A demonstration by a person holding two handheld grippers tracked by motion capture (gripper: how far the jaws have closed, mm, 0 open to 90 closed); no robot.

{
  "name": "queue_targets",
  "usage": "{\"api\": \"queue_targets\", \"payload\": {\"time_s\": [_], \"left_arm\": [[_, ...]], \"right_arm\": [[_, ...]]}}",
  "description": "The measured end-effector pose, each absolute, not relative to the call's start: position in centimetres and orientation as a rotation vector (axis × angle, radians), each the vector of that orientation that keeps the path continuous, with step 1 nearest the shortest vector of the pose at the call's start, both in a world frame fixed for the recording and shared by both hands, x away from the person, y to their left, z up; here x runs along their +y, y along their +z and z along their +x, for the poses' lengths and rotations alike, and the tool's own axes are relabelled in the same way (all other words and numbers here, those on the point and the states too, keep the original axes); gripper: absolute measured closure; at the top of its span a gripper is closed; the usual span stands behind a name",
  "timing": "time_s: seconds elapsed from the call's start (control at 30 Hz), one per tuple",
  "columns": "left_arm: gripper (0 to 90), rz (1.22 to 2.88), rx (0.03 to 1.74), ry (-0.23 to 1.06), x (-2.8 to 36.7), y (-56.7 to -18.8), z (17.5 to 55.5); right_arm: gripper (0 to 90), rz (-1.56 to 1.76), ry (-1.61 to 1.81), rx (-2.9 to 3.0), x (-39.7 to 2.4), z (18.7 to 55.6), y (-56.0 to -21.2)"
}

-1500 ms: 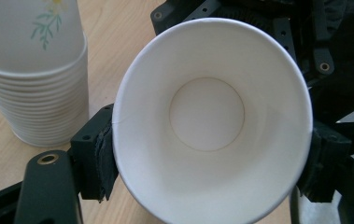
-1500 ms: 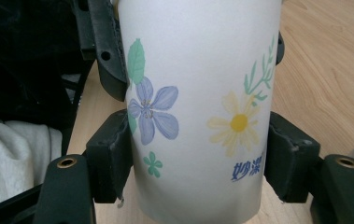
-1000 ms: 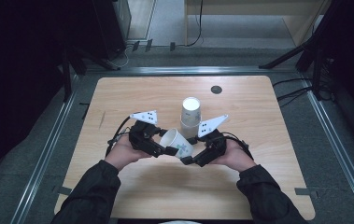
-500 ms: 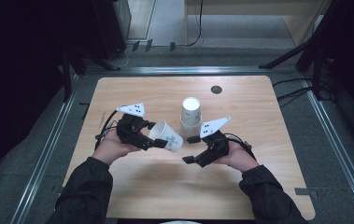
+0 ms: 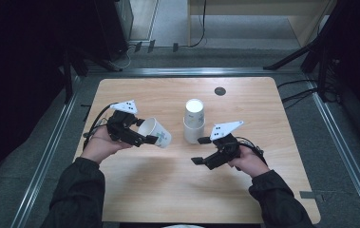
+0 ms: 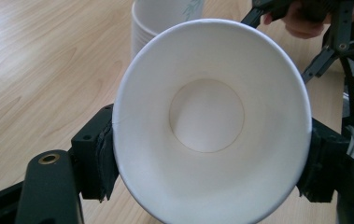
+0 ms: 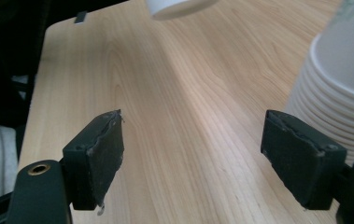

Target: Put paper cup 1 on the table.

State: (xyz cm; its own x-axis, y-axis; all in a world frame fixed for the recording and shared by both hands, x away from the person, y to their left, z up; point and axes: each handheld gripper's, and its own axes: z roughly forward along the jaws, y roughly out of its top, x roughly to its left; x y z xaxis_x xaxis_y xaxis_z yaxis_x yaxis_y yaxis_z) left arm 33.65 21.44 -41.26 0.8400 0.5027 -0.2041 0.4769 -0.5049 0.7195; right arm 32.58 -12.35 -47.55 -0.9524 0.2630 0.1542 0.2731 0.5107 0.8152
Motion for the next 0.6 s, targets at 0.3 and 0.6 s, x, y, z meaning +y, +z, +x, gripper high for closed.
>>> {"api": "queue_targets", "payload": {"time_s": [0.3, 0.6], "left_arm": [[23.3, 2.187, 0.760, 0.049, 23.4, -41.7, 34.9], [23.4, 2.197, 0.836, 0.045, 25.1, -42.0, 37.3]], "right_arm": [[21.2, -0.503, -1.480, -2.742, -12.8, 32.4, -47.8], [20.8, -0.484, -1.433, -2.738, -12.6, 32.5, -48.2]]}}
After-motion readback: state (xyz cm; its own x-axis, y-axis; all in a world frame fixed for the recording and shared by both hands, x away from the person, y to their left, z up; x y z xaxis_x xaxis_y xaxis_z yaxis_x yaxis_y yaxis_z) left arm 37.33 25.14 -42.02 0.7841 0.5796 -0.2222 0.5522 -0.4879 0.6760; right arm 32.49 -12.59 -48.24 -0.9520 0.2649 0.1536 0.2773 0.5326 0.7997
